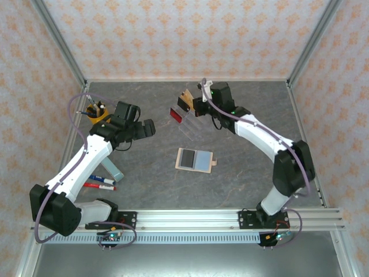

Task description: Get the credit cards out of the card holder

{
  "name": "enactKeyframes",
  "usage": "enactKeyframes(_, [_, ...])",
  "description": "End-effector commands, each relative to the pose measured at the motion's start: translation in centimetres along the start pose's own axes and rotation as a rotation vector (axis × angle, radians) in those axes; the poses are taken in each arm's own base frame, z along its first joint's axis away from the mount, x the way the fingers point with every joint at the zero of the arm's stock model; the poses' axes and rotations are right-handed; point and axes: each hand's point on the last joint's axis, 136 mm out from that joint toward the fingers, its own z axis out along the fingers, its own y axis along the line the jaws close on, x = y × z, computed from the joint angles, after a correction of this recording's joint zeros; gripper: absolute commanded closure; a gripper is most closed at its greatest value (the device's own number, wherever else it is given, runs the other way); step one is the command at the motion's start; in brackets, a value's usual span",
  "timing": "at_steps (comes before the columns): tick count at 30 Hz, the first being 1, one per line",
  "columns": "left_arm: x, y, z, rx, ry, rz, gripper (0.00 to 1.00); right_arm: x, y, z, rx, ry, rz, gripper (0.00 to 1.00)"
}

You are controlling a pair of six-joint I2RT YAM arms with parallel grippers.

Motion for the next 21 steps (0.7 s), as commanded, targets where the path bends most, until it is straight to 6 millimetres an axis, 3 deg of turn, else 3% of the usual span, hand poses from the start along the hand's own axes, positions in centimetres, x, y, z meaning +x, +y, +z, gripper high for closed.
enactKeyframes(1, [-0.5, 2.1, -1.2, -0.105, -0.028, 0.063, 0.0, -1.9, -0.6, 1.3, 0.026, -0.019, -0.204, 1.0])
enactKeyframes(13, [-0.4, 2.8, -0.6, -0.149, -0.006, 0.056, 0.0, -2.7, -2.4, 7.3, 0.013, 0.024, -0.249, 1.0])
enactKeyframes(21, [-0.4, 2.1, -0.4, -0.115, 0.002, 0.064, 0.0, -1.2, -3.5, 8.9, 0.022, 0.077, -0.266, 1.0])
